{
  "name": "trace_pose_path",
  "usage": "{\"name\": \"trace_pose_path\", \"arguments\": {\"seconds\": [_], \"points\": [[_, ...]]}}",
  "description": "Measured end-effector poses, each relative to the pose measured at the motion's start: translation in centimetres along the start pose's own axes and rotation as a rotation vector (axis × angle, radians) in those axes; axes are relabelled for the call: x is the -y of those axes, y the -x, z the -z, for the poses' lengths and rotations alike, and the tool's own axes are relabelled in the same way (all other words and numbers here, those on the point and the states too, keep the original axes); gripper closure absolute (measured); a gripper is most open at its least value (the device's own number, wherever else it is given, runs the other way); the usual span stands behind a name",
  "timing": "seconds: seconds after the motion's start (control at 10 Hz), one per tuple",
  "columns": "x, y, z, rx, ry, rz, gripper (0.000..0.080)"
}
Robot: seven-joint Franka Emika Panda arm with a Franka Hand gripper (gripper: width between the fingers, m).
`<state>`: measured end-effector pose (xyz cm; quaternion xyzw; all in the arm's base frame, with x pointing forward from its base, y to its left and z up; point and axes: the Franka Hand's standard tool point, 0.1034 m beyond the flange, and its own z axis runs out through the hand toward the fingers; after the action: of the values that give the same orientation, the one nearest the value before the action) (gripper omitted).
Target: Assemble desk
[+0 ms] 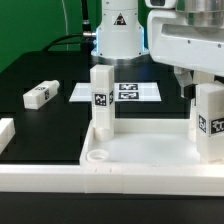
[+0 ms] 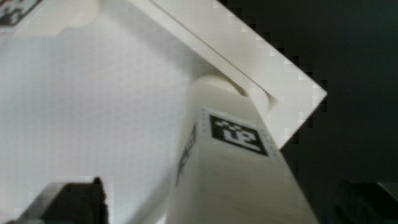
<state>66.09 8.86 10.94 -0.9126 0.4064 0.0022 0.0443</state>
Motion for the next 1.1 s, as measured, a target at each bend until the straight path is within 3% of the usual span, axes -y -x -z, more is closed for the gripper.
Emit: {"name": "trace_pose_path", "arguments": {"seconds": [0.6,1.1], "points": [[0.31,0.42,-0.07,-0.012,0.017,0.577,0.0150],[0.26,0.36,0.01,-0.013,0.029,0.874,0.0150]]}}
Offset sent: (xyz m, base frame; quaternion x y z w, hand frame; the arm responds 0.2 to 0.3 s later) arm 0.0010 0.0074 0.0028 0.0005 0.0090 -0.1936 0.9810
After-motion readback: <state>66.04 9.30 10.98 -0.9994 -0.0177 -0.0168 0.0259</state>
